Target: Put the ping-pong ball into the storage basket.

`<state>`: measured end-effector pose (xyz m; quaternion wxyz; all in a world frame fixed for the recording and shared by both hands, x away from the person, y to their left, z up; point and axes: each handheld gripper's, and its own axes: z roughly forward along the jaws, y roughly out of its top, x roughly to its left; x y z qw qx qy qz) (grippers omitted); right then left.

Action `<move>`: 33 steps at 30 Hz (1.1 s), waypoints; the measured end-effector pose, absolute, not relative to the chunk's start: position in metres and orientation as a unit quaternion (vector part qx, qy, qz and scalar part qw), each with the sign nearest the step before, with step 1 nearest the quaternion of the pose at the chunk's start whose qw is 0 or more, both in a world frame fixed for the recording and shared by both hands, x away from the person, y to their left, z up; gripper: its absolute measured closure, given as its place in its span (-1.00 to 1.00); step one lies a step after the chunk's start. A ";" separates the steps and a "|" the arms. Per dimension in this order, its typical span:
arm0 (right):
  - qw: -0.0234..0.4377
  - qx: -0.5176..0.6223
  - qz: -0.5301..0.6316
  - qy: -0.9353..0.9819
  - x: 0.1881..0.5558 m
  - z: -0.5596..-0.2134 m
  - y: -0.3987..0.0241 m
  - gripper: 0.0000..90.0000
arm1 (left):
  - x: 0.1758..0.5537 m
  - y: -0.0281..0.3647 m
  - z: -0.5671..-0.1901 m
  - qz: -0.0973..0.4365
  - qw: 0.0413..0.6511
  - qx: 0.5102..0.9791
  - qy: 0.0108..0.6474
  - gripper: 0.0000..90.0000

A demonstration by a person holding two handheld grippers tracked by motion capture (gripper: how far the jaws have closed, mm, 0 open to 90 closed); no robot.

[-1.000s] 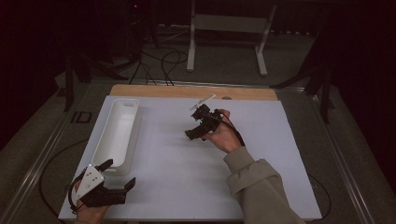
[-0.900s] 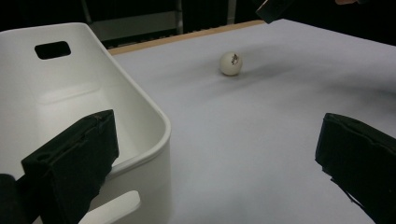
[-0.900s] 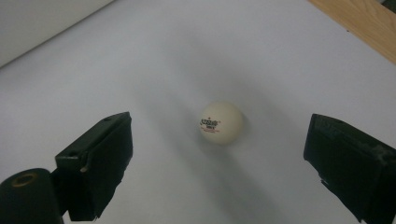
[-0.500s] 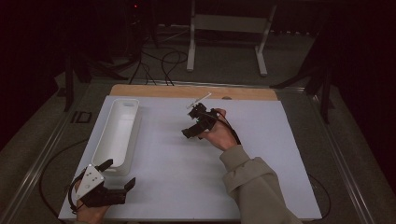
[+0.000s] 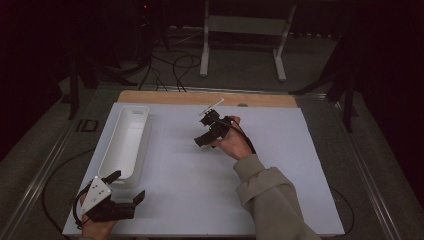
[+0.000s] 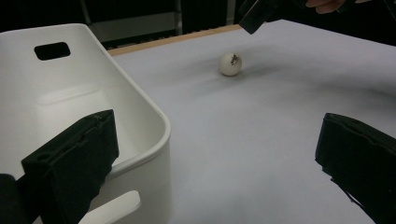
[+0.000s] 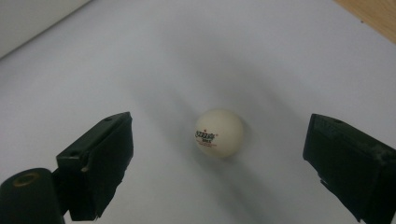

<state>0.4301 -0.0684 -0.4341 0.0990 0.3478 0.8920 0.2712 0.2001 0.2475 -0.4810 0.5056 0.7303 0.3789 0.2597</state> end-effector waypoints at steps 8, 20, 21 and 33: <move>0.094 0.349 0.270 0.893 0.433 -0.440 -0.065 -0.82 | 0.200 0.247 -0.481 0.260 0.506 0.730 0.379 -1.00; 0.081 0.357 0.265 0.892 0.438 -0.447 -0.064 -0.81 | 0.200 0.247 -0.481 0.261 0.506 0.730 0.378 -1.00; 0.081 0.358 0.265 0.892 0.438 -0.447 -0.064 -0.81 | 0.200 0.247 -0.481 0.261 0.506 0.730 0.378 -1.00; 0.078 0.362 0.256 0.893 0.442 -0.455 -0.061 -0.81 | 0.200 0.248 -0.481 0.261 0.507 0.729 0.378 -1.00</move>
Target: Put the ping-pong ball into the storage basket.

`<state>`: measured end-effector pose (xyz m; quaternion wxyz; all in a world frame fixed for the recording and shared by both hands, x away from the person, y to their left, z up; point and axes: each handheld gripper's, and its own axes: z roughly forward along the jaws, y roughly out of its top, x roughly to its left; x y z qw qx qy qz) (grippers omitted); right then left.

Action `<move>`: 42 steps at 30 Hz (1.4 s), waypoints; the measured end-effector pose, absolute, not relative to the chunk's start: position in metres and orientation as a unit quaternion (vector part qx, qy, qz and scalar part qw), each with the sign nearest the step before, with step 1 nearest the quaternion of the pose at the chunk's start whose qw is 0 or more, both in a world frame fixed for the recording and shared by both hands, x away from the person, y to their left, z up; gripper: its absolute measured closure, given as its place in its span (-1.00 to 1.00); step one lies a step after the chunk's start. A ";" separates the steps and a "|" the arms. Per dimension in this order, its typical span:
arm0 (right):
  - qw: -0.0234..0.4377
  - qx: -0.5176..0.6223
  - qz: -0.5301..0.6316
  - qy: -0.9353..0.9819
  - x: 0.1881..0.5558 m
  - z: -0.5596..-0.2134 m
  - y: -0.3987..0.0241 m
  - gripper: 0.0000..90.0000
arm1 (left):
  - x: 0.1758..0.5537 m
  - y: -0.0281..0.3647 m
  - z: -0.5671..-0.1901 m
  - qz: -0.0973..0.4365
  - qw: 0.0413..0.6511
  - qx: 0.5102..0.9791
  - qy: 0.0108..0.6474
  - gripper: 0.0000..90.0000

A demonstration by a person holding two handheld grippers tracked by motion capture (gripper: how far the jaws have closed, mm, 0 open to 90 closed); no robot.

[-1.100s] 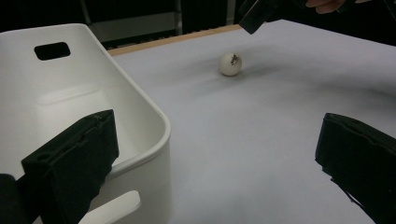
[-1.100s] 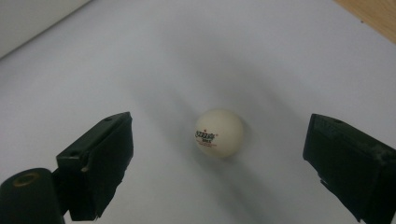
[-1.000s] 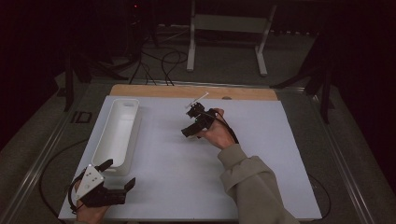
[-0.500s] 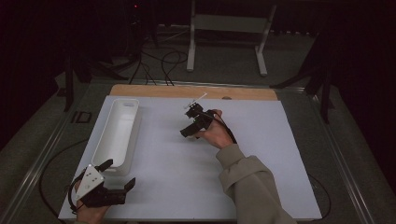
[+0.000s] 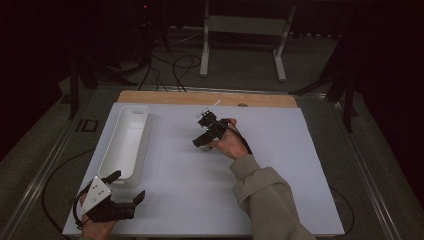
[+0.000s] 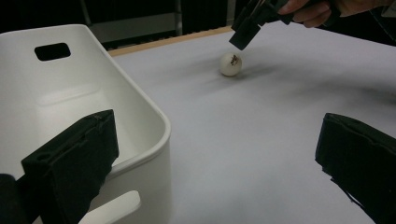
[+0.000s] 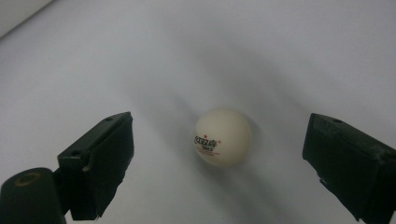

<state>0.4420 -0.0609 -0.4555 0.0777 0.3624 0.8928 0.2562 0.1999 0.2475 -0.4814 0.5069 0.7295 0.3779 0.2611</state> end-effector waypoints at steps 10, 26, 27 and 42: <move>0.072 0.370 0.252 0.892 0.445 -0.460 -0.061 -0.79 | 0.200 0.248 -0.481 0.261 0.508 0.729 0.378 -1.00; 0.065 0.376 0.239 0.893 0.447 -0.469 -0.057 -0.75 | 0.199 0.248 -0.481 0.260 0.509 0.728 0.378 -1.00; 0.065 0.377 0.238 0.893 0.447 -0.470 -0.056 -0.74 | 0.199 0.248 -0.482 0.260 0.509 0.728 0.378 -1.00; 0.065 0.374 0.213 0.900 0.447 -0.478 -0.051 -0.07 | 0.199 0.249 -0.481 0.261 0.509 0.728 0.379 -1.00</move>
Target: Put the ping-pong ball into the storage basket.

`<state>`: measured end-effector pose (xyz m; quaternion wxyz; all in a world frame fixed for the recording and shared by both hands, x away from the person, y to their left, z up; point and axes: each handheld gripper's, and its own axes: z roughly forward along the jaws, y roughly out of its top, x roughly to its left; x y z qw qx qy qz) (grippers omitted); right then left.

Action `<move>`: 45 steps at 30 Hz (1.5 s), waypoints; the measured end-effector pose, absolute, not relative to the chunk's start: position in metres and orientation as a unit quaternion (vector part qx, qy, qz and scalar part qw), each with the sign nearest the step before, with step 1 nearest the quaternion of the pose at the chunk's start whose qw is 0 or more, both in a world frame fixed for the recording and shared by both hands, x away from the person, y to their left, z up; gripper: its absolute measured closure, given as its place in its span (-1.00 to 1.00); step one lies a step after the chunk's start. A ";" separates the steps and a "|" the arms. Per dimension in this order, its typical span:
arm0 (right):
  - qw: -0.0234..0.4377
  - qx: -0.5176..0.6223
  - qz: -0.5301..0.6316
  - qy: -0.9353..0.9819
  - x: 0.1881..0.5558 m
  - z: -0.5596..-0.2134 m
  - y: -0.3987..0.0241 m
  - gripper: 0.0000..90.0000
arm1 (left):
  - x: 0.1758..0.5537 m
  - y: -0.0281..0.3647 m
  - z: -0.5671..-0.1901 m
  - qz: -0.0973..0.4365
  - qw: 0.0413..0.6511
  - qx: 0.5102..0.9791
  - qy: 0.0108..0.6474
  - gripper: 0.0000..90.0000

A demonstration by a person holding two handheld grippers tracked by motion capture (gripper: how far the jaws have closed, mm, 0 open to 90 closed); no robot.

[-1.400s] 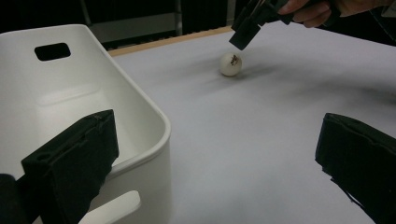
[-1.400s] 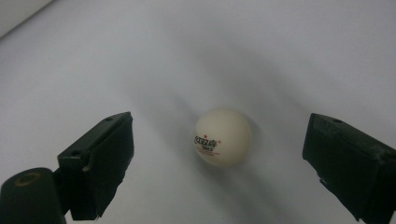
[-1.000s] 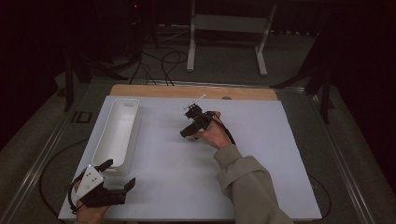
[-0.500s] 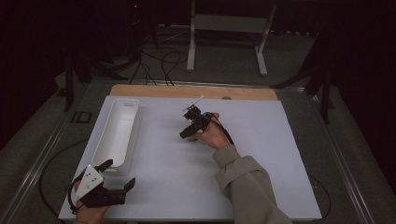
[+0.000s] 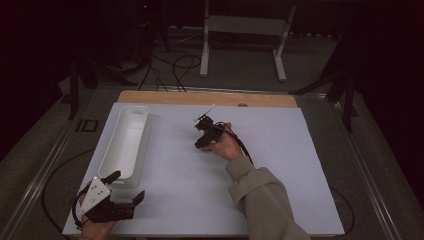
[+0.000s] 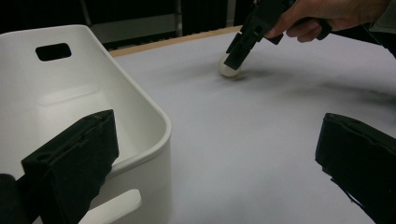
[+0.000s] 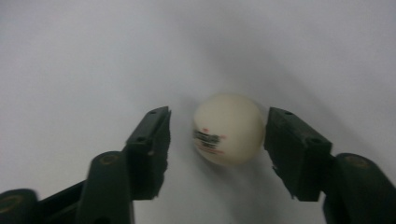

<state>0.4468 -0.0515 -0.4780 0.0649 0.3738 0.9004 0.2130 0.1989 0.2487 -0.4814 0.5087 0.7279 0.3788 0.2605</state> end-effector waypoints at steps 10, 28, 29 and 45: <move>0.068 0.377 0.196 0.903 0.447 -0.485 -0.048 0.12 | 0.199 0.249 -0.481 0.260 0.509 0.728 0.378 -1.00; 0.073 0.369 0.202 0.904 0.444 -0.478 -0.049 0.13 | 0.198 0.249 -0.481 0.262 0.509 0.728 0.379 -1.00; 0.073 0.369 0.202 0.904 0.444 -0.478 -0.049 0.13 | 0.198 0.249 -0.481 0.262 0.509 0.728 0.379 -1.00; 0.077 0.360 0.207 0.906 0.441 -0.470 -0.051 0.13 | 0.198 0.249 -0.482 0.263 0.509 0.727 0.379 -1.00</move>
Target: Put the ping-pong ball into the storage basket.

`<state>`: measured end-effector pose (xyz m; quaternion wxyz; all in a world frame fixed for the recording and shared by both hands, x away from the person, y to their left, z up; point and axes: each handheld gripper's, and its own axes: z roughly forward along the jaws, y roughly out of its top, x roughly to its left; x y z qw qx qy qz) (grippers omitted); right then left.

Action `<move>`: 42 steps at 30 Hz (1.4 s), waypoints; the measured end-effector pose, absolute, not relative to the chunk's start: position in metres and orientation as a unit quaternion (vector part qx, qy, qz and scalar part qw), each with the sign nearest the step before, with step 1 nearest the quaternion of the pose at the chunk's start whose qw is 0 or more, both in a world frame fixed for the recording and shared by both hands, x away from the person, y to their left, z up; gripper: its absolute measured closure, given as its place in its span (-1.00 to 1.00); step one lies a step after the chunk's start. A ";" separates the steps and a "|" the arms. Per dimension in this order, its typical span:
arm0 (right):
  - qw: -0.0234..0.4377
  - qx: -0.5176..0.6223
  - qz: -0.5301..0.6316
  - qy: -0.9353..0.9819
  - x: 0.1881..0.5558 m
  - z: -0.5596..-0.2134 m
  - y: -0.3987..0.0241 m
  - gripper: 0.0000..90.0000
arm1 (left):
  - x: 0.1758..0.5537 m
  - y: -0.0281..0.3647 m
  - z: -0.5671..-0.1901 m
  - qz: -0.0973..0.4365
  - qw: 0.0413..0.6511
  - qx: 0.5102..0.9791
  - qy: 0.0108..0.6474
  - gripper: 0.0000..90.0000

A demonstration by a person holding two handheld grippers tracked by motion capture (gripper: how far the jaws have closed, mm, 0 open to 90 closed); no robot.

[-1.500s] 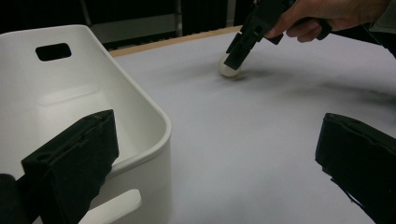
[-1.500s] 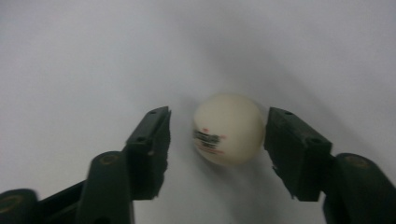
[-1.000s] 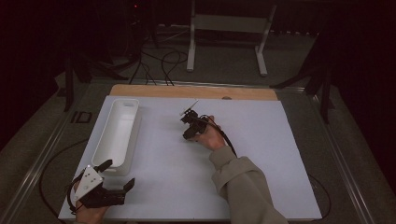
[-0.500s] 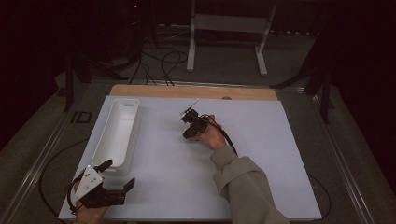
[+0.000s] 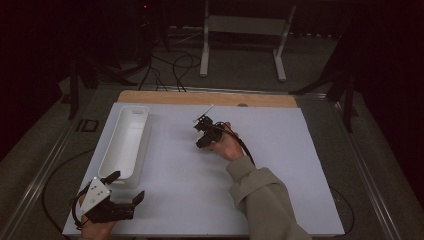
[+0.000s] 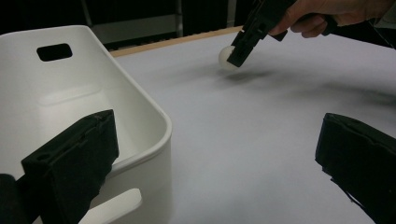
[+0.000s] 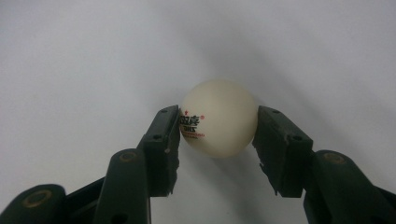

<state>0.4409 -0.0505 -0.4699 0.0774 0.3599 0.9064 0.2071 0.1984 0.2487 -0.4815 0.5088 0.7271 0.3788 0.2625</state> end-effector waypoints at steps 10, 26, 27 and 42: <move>0.079 0.359 0.208 0.906 0.439 -0.465 -0.051 0.13 | 0.198 0.249 -0.482 0.263 0.509 0.727 0.379 -1.00; 0.087 0.348 0.210 0.910 0.435 -0.453 -0.050 0.13 | 0.198 0.249 -0.482 0.263 0.510 0.726 0.379 -1.00; 0.089 0.344 0.210 0.911 0.434 -0.451 -0.050 0.13 | 0.198 0.249 -0.482 0.263 0.510 0.726 0.379 -1.00; 0.094 0.329 0.211 0.916 0.430 -0.438 -0.044 0.13 | 0.198 0.249 -0.482 0.263 0.510 0.726 0.379 -1.00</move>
